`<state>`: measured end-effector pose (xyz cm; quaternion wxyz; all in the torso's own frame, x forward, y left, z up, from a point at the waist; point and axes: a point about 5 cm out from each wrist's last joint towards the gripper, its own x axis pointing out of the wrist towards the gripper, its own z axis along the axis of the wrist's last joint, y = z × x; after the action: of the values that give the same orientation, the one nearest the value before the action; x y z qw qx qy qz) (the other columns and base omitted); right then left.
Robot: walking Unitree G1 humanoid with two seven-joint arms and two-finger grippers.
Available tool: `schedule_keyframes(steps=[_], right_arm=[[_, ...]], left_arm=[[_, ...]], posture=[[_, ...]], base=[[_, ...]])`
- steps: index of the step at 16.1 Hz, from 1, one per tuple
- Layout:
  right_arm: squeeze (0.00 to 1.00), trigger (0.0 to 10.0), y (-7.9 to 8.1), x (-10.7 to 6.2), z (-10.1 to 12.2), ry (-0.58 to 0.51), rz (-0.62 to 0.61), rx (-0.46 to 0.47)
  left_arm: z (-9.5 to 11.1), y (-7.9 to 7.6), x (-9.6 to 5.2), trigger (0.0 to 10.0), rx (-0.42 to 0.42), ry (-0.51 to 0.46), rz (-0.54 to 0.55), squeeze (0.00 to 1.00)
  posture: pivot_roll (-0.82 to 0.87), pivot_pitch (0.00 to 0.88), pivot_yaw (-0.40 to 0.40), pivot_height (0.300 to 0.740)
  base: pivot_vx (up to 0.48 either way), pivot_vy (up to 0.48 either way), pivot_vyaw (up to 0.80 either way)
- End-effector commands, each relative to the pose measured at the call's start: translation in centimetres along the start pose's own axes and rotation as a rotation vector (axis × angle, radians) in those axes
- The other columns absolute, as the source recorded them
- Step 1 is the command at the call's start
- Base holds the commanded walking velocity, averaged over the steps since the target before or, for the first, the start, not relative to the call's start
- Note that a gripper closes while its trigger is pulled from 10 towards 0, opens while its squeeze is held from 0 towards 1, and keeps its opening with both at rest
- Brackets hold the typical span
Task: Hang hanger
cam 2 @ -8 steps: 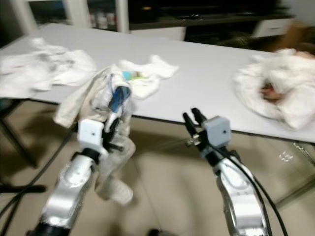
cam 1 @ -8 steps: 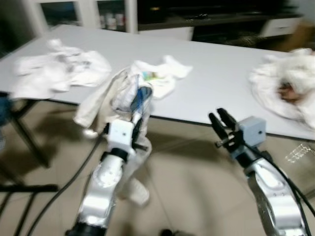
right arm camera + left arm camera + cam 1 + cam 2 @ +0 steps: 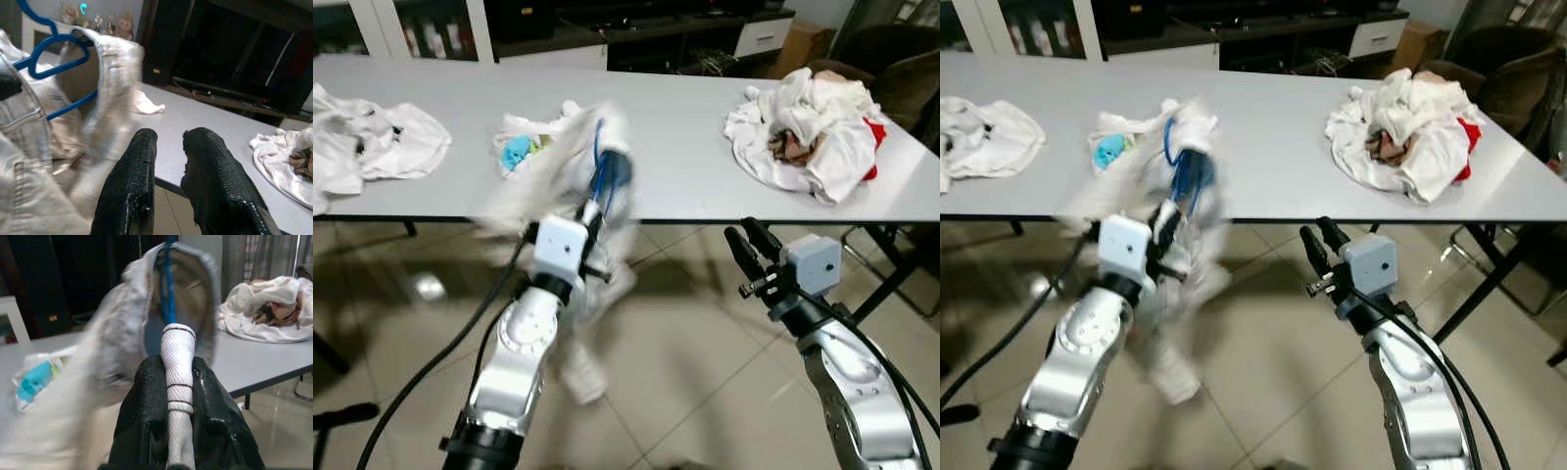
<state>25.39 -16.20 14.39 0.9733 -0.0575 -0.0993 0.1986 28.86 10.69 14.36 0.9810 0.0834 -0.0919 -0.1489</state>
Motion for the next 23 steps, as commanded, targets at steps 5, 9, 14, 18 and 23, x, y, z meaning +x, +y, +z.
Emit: schedule_keyframes(steps=[5,9,14,18,23], right_arm=[[0.00,10.0,0.1,0.3,0.1,0.002,0.012,-0.009],[0.00,10.0,0.1,0.3,0.0,0.018,0.012,-0.014],[0.00,10.0,0.2,0.6,0.2,0.015,0.041,-0.086],[1.00,10.0,-0.9,1.0,1.1,-0.018,0.046,-0.105],[1.00,10.0,-0.1,2.3,2.4,-0.077,0.145,-0.176]], left_arm=[[2.5,0.1,1.2,10.0,0.048,-0.095,-0.012,0.00],[1.8,0.7,1.6,10.0,0.067,-0.056,-0.050,0.00],[1.7,1.8,2.4,10.0,0.227,-0.042,-0.192,0.00],[1.9,2.9,3.2,10.0,0.276,-0.047,-0.228,0.00],[2.3,2.8,3.5,10.0,0.302,-0.072,-0.257,0.00]], posture=[[0.04,0.002,-0.017,0.723],[0.04,0.001,-0.017,0.723],[0.04,0.000,-0.007,0.723],[0.03,0.000,0.002,0.723],[0.04,0.000,0.000,0.723]], base=[[0.000,0.000,0.00],[0.000,0.000,0.00],[0.000,0.000,0.00],[0.000,0.000,0.00],[0.000,0.000,0.00]])
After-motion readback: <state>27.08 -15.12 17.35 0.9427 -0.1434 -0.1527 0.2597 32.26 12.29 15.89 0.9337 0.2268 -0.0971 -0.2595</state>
